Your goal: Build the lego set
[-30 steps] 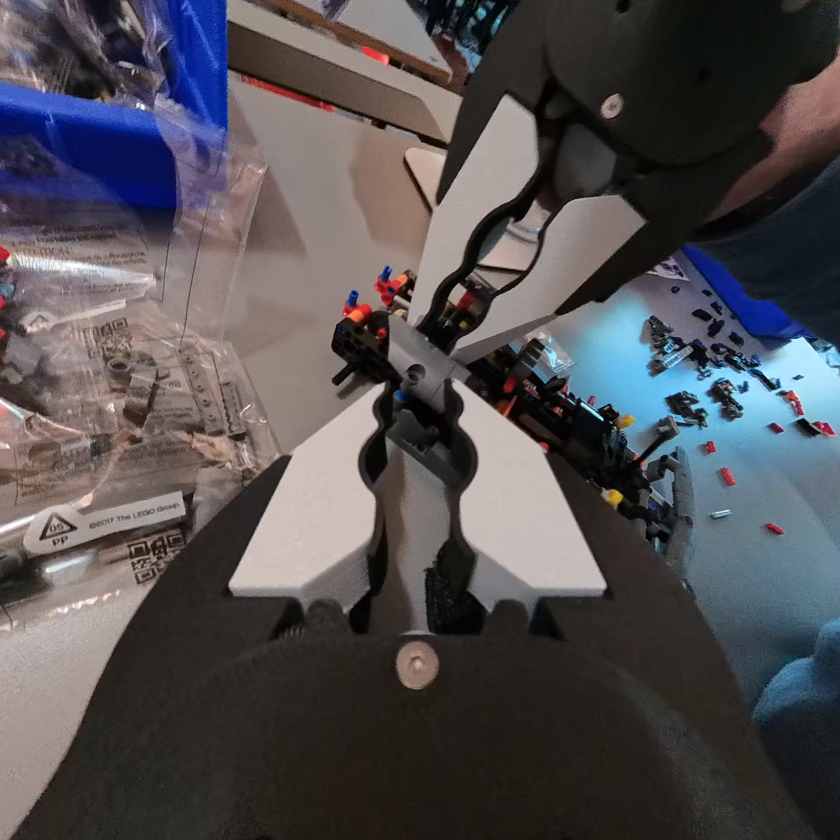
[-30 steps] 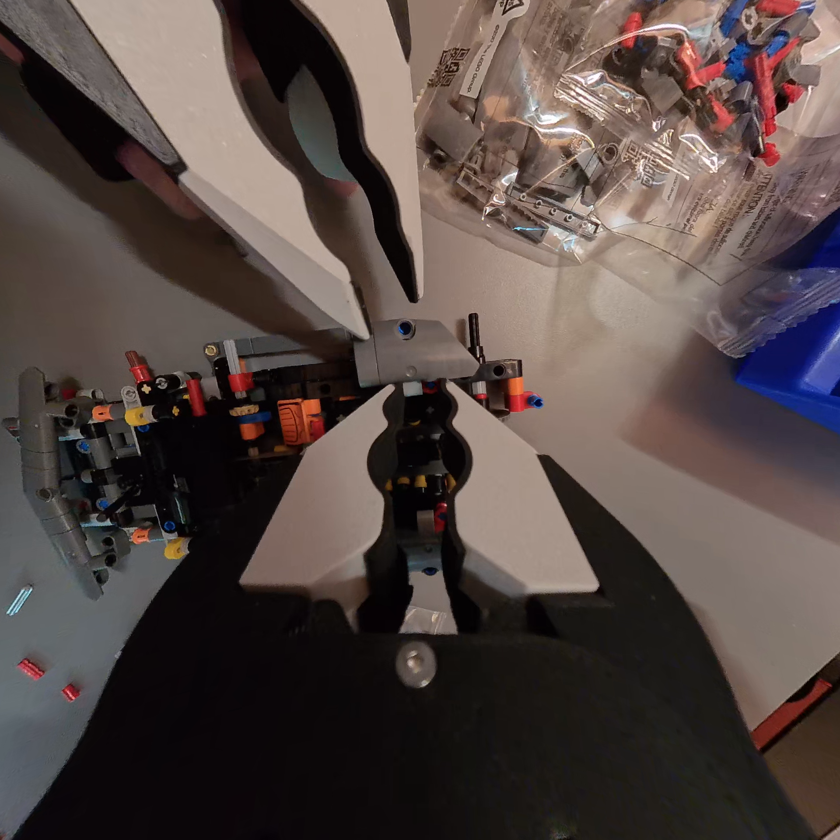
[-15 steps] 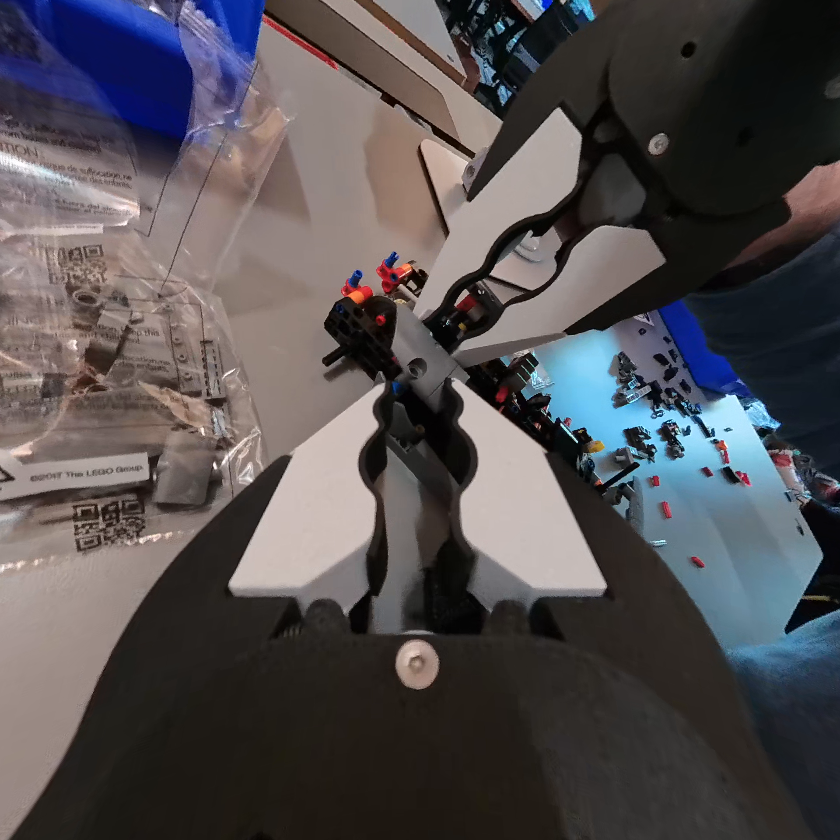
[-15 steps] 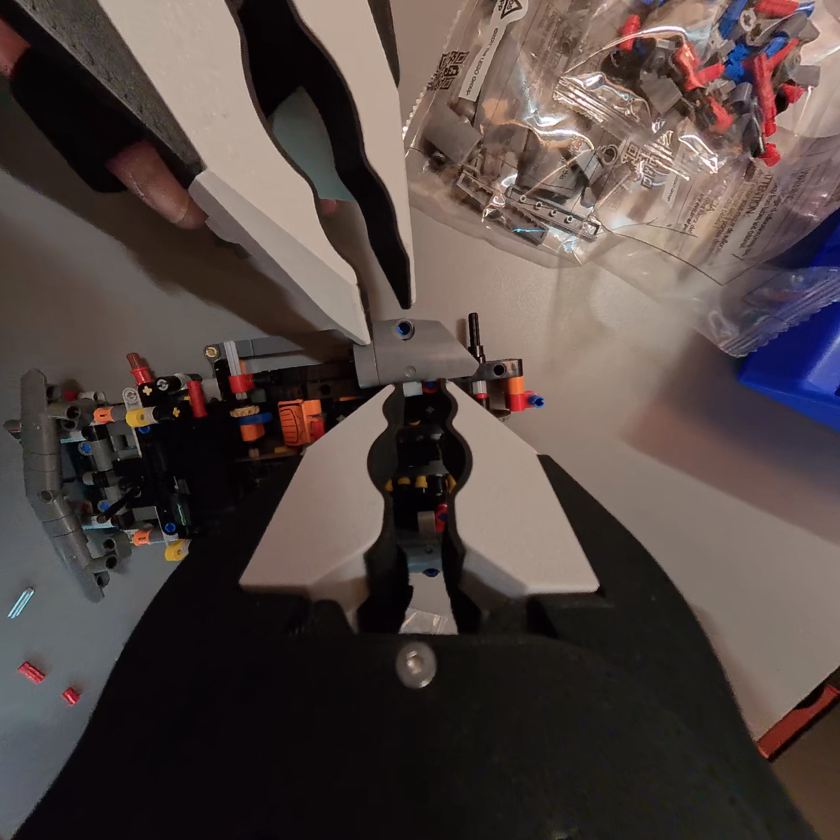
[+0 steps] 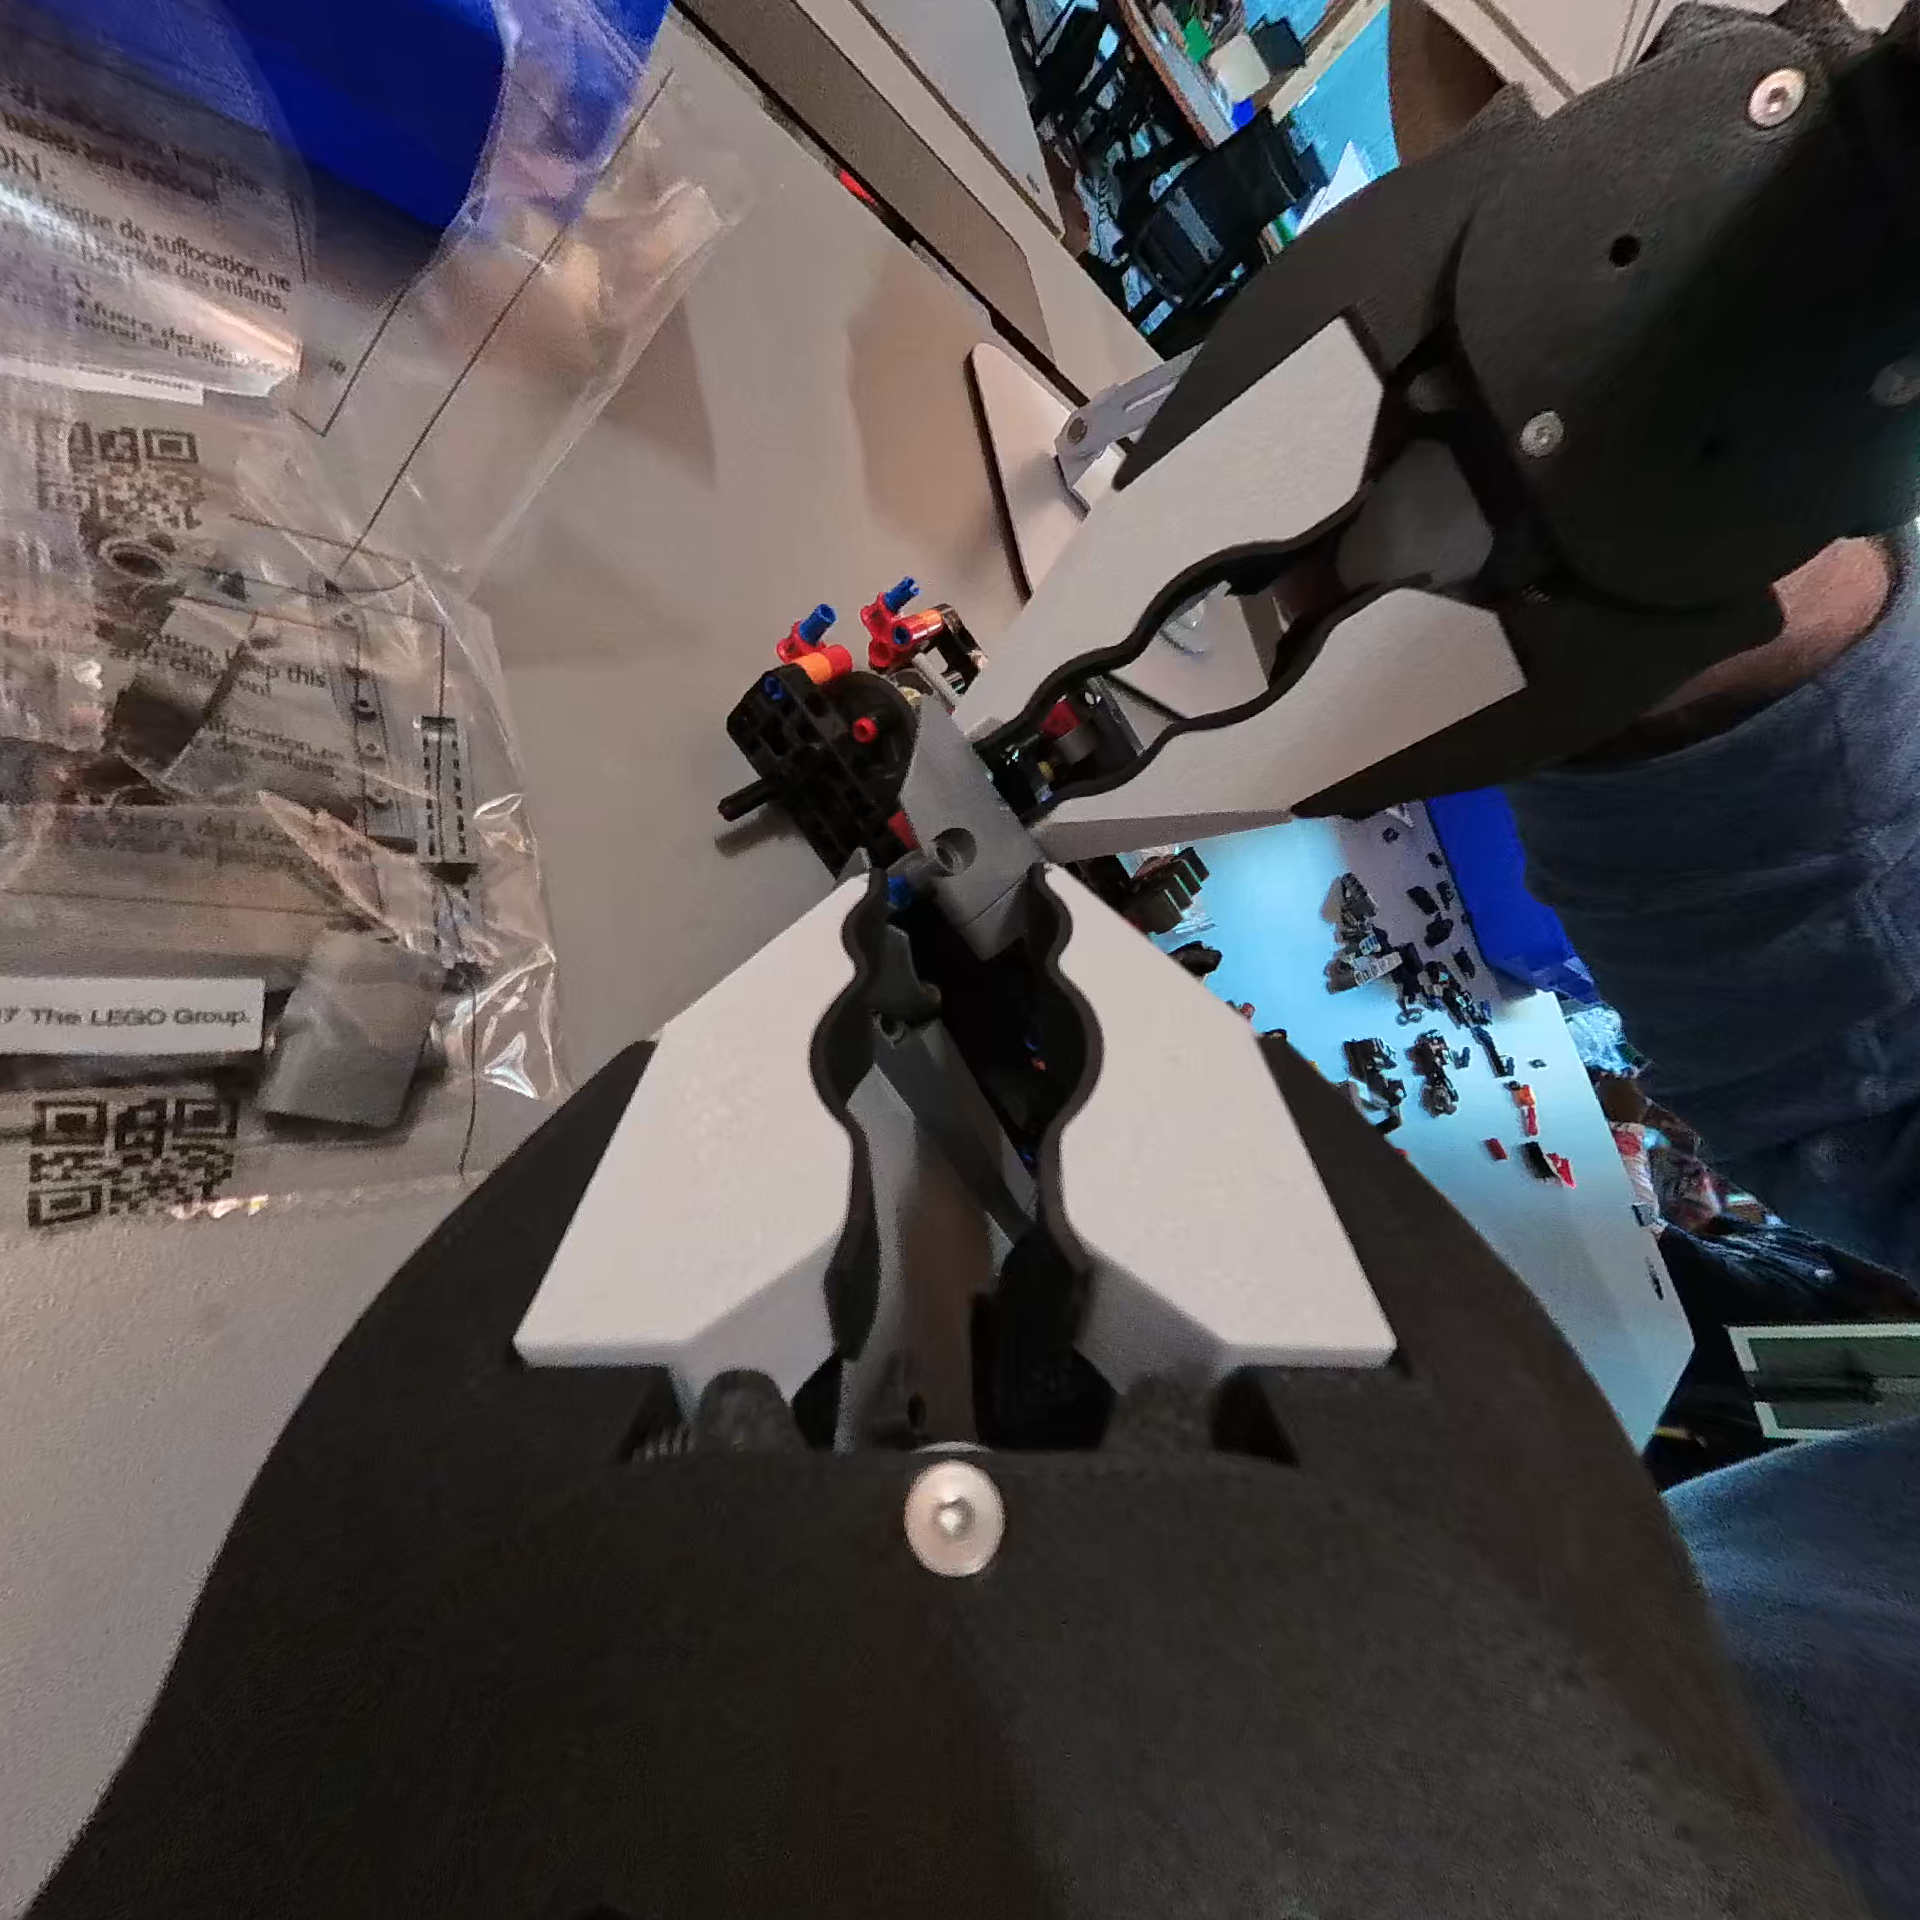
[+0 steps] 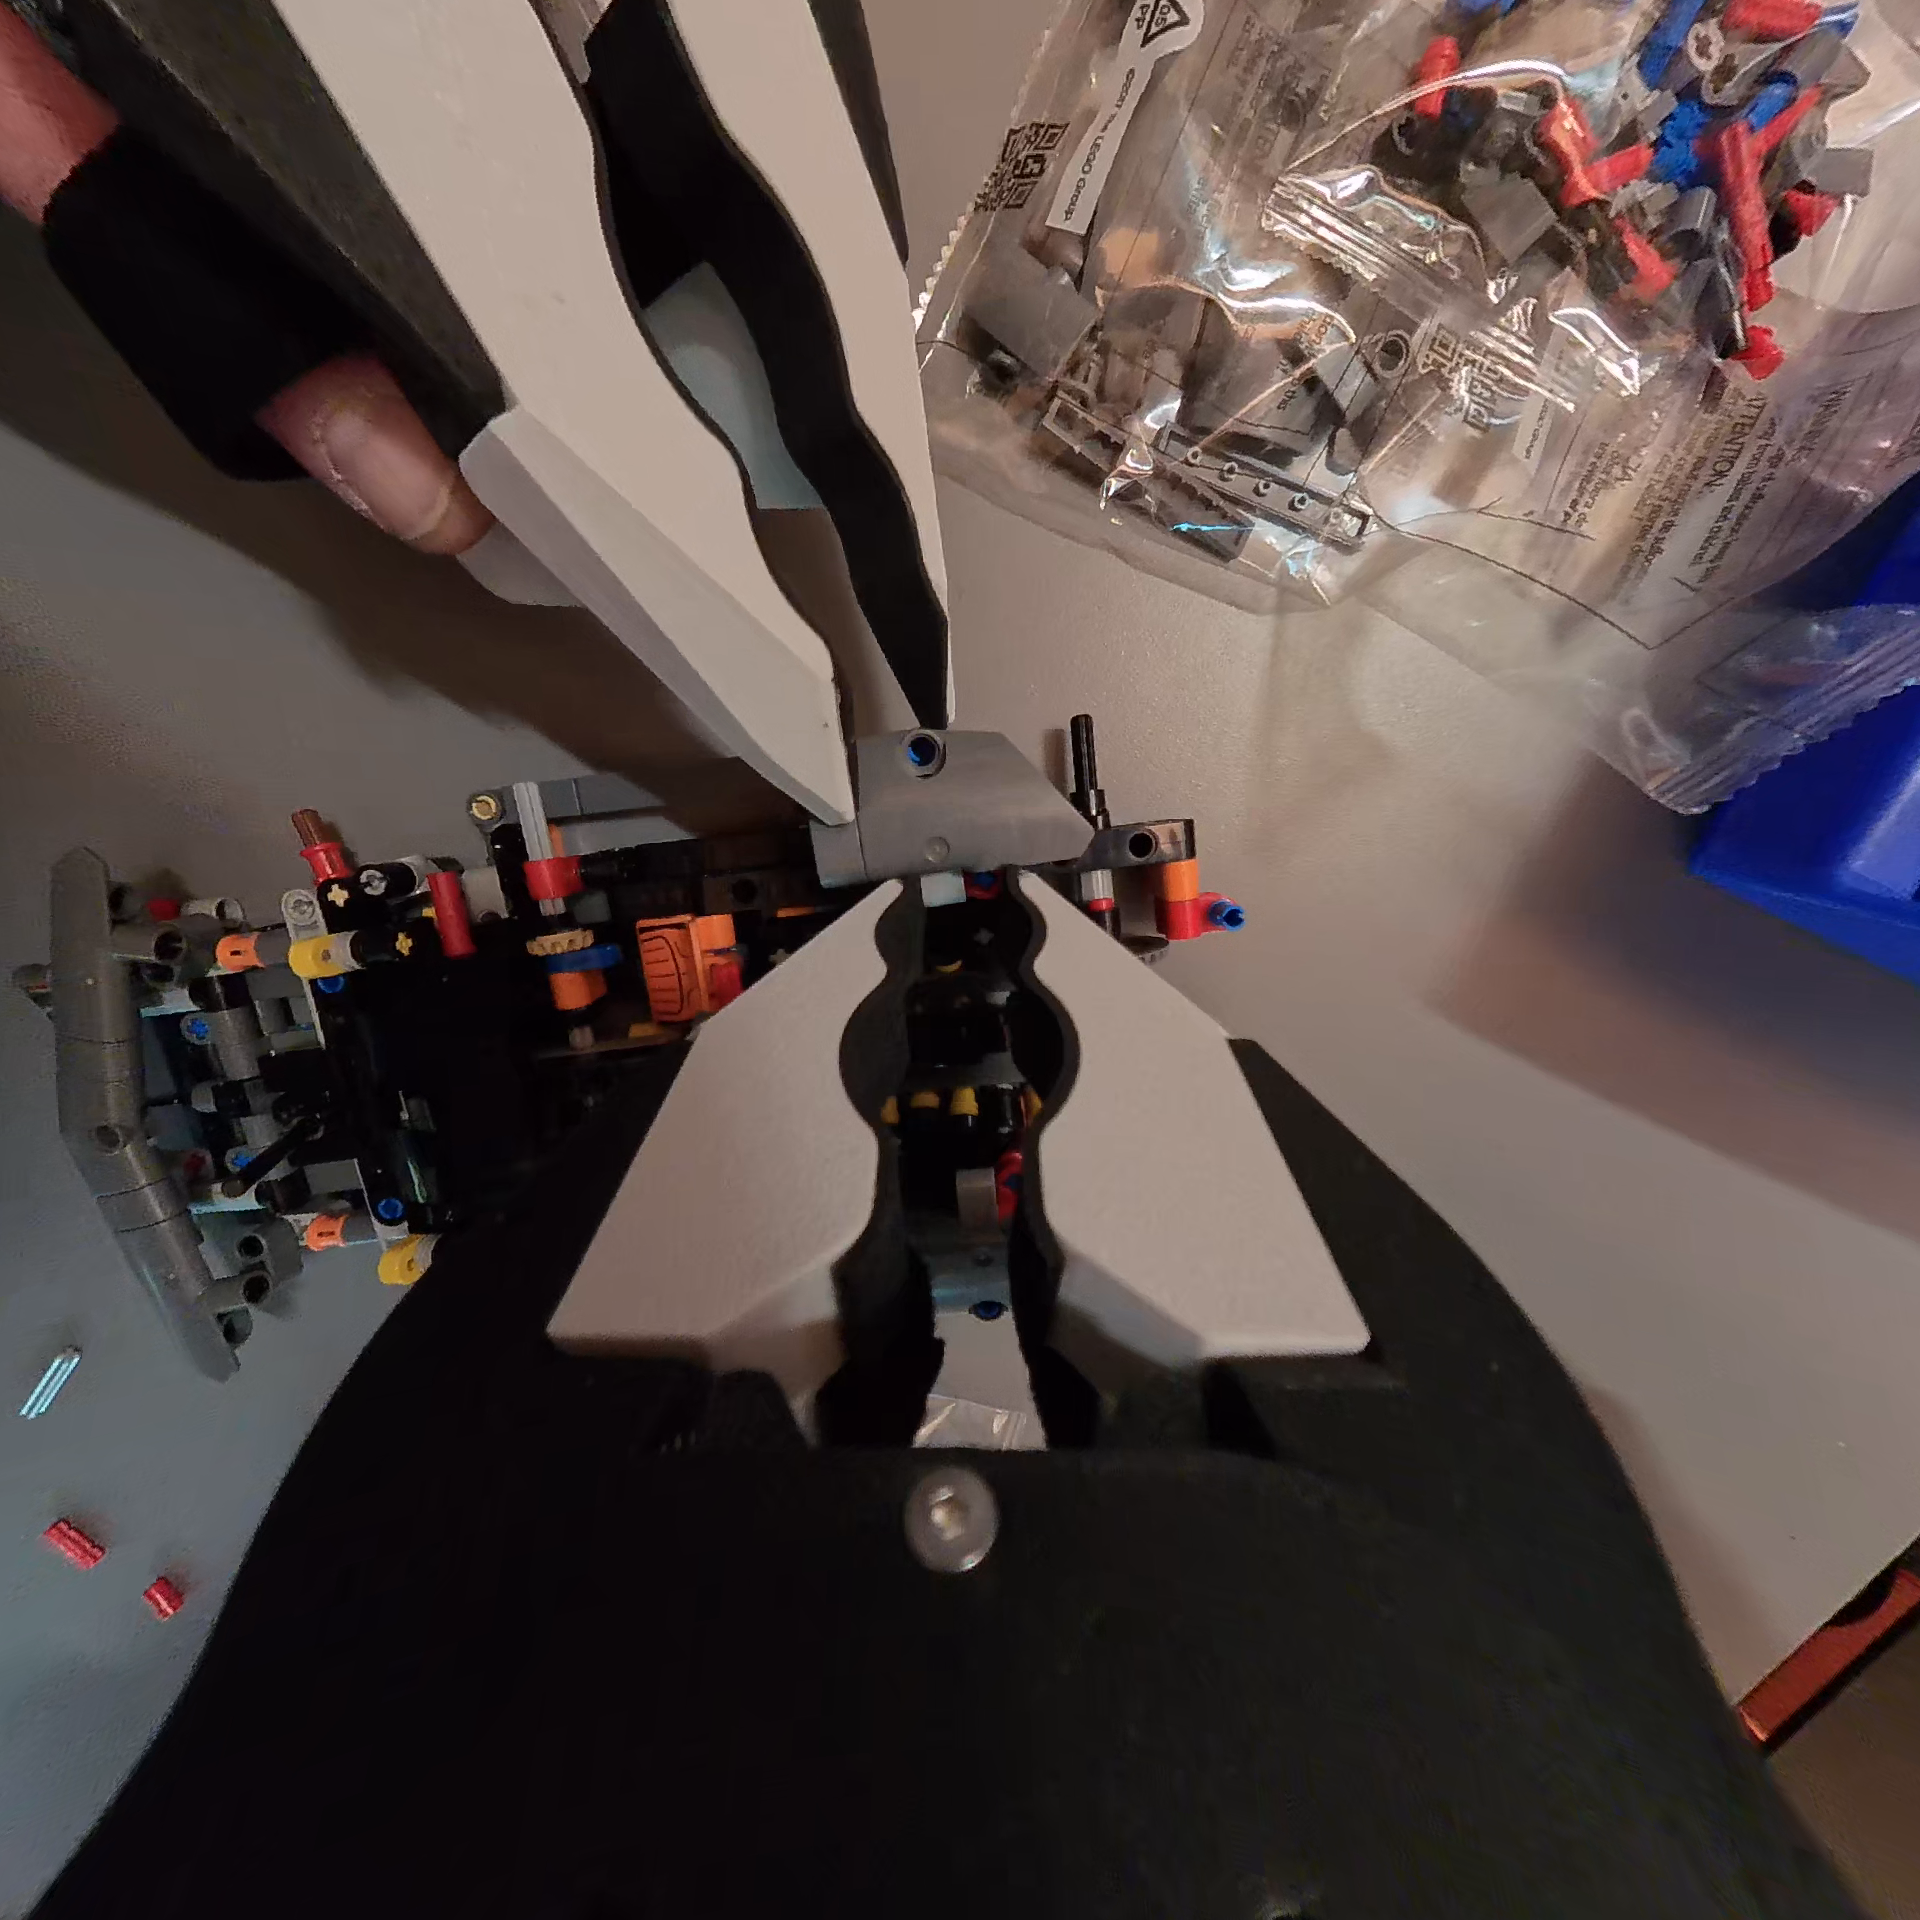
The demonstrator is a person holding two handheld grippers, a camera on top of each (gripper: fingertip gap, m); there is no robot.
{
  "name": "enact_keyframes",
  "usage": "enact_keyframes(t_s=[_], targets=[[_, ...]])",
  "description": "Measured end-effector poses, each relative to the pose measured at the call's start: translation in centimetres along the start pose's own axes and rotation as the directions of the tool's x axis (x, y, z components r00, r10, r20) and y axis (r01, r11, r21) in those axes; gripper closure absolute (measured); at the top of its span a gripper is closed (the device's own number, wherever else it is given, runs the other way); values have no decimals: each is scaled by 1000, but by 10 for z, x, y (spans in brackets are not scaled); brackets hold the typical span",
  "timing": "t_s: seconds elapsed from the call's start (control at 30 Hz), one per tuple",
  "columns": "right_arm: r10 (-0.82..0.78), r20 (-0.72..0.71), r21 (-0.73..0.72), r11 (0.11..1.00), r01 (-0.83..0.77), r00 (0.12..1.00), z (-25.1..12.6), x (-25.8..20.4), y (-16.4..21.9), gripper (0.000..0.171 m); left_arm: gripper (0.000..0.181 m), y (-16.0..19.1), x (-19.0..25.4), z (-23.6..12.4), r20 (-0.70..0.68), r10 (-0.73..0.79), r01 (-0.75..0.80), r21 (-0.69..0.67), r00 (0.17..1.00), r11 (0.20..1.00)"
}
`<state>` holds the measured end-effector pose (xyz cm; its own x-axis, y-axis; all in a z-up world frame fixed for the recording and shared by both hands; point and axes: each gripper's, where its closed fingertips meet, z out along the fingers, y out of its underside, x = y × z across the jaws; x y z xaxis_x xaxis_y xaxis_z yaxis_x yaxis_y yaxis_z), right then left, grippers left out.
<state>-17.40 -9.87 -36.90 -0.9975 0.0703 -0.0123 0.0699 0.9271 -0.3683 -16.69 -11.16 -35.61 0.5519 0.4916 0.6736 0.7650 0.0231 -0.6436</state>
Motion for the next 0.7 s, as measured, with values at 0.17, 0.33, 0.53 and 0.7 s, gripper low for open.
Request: enact_keyframes(t_s=[0.17, 0.33, 0.53, 0.7], targets=[[0, -2, -4, 1000, 0, 1000, 0, 0, 0, 159, 157, 0, -1, 0, -11, -22, 22, 13, 1000, 1000], [-3, -5, -13, 1000, 3, 1000, 0, 0, 0, 159, 158, 0, -1, 0, -19, -25, 25, 16, 999, 1000], [-9, -6, -30, 1000, 9, 1000, 0, 0, 1, 159, 158, 0, -1, 0, -25, -35, 36, 34, 999, 999], [-9, -10, -54, 999, 9, 1000, 0, 0, 1, 160, 159, 0, -2, 0, -27, -32, 33, 34, 999, 999]])
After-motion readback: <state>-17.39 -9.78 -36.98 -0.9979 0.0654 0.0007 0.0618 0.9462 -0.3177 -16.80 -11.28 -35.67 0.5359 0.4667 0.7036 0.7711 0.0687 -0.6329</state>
